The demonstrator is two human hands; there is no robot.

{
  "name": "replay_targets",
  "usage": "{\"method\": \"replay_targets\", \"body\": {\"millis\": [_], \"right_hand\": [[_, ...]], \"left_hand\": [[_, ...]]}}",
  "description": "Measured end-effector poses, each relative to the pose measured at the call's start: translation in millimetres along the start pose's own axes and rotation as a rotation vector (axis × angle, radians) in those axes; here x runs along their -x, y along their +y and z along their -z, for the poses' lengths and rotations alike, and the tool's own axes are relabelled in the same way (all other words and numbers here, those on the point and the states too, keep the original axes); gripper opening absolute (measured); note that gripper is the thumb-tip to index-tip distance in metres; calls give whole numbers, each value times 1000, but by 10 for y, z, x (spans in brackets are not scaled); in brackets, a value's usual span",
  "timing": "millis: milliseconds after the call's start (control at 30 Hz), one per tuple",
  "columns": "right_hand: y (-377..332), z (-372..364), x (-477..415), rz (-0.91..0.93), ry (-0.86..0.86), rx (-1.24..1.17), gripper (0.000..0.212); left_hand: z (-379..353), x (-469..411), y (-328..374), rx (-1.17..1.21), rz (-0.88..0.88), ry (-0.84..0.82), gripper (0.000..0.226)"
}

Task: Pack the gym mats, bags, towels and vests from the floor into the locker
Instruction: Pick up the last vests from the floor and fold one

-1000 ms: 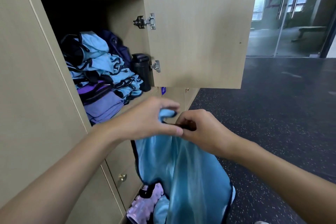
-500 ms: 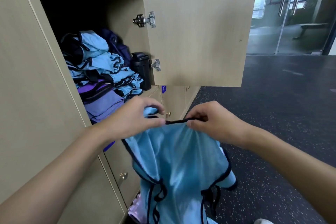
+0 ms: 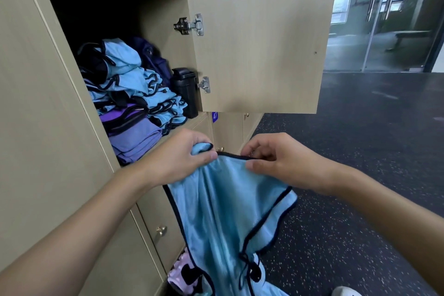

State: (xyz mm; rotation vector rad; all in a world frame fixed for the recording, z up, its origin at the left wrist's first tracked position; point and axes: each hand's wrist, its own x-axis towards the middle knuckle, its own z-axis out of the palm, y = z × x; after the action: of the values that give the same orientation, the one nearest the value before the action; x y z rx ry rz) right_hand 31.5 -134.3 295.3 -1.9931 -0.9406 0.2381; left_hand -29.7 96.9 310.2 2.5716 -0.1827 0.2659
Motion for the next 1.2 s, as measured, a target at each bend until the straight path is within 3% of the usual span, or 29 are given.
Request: {"method": "replay_targets", "body": {"millis": [67, 133, 267, 400, 700, 900, 1067, 1200], "right_hand": [[3, 45, 16, -5, 32, -17, 11], [-5, 61, 20, 15, 53, -18, 12], [-70, -1, 27, 73, -30, -58, 23], [-81, 8, 47, 51, -60, -103, 29], [-45, 163, 101, -12, 48, -192, 16], [-52, 93, 80, -4, 127, -325, 14], [-96, 40, 68, -45, 106, -485, 14], [-100, 49, 74, -70, 76, -601, 21]], "left_hand": [[20, -6, -81, -93, 29, 65, 15], [-13, 14, -75, -11, 20, 49, 4], [-191, 65, 186, 284, -38, -155, 34], [-243, 71, 271, 356, -49, -214, 13], [-139, 15, 41, 155, 49, 11, 6], [-228, 29, 281, 259, -68, 200, 26], [-247, 158, 551, 309, -103, 123, 13], [-282, 148, 520, 316, -57, 125, 14]]}}
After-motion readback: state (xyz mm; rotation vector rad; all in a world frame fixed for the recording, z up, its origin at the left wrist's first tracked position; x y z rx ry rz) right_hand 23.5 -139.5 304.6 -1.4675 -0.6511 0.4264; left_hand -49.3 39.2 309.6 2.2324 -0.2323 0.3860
